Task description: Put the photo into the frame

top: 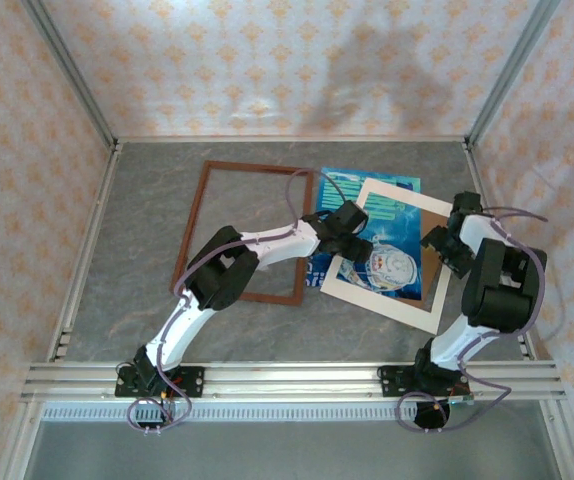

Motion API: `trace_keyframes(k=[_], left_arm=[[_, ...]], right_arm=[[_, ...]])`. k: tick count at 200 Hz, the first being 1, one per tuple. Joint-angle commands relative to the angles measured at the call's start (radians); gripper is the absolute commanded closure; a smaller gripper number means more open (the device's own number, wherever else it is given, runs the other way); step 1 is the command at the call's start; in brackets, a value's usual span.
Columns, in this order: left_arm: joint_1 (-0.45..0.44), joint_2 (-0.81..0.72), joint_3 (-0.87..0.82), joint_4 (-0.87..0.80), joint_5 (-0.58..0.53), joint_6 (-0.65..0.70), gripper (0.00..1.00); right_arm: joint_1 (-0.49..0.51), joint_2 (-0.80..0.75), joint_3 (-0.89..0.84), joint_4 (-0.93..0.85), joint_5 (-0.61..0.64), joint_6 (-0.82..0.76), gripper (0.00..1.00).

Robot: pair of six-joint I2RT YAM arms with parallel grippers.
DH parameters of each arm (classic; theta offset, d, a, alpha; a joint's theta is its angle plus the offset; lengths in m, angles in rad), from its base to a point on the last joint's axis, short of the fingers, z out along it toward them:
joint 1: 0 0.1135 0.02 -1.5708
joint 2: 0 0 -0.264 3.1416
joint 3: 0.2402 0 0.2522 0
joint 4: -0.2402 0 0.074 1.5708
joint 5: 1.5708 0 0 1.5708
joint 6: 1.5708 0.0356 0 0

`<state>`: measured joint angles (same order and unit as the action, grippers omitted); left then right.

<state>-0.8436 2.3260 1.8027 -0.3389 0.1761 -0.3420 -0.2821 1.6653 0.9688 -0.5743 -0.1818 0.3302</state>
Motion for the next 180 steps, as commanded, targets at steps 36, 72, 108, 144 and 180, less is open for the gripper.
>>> trace_keyframes(k=[36, 72, 108, 144, 180], left_arm=[[-0.018, 0.053, -0.019, -0.003, 0.039, -0.045, 0.21], [-0.022, 0.050, -0.027, 0.002, 0.049, -0.051, 0.21], [-0.022, 0.040, -0.035, 0.003, 0.045, -0.050, 0.21], [-0.022, 0.029, -0.047, 0.004, 0.040, -0.051, 0.21], [-0.022, 0.023, -0.057, 0.012, 0.040, -0.057, 0.21]], right_arm=[[-0.003, -0.051, -0.044, 0.034, -0.161, 0.007, 0.14], [-0.005, -0.096, -0.039, 0.036, -0.168, 0.005, 0.16], [-0.004, -0.113, -0.047, 0.028, -0.121, -0.001, 0.21], [0.031, -0.143, -0.026, -0.034, 0.112, 0.000, 0.22], [0.031, -0.080, 0.016, -0.048, 0.275, 0.010, 0.12]])
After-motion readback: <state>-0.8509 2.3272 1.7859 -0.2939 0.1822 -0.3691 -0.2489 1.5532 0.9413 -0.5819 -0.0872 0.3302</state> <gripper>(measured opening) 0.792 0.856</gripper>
